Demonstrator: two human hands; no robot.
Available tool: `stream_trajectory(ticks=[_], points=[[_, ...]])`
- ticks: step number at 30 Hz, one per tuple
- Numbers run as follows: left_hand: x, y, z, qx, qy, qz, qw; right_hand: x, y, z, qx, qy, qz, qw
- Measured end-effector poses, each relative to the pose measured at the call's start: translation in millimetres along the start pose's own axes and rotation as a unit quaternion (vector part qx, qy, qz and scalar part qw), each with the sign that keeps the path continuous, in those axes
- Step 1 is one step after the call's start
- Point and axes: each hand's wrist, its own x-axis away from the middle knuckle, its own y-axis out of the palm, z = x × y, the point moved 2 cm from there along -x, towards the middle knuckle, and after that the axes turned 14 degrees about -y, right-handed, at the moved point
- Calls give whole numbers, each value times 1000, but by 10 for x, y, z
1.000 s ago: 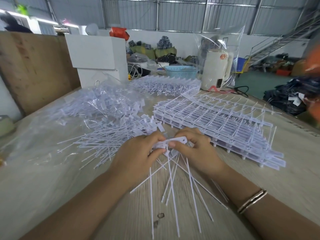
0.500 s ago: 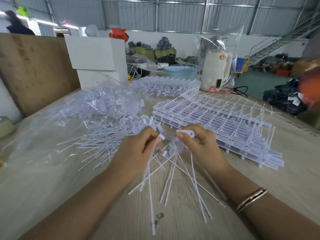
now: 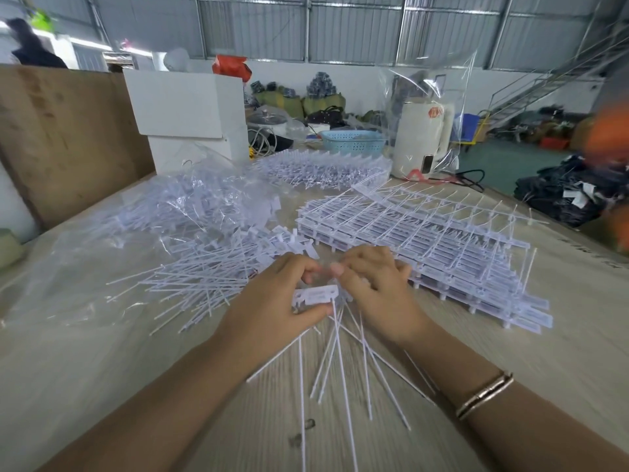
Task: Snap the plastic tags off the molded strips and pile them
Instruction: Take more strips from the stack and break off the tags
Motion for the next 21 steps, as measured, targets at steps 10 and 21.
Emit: stream_trajectory(ticks=[10, 21], points=[[31, -49, -10, -50, 48, -38, 997, -21, -34, 69, -190, 50, -5, 980], [-3, -33, -45, -94, 35, -13, 995, 22, -11, -46, -139, -26, -49, 989]])
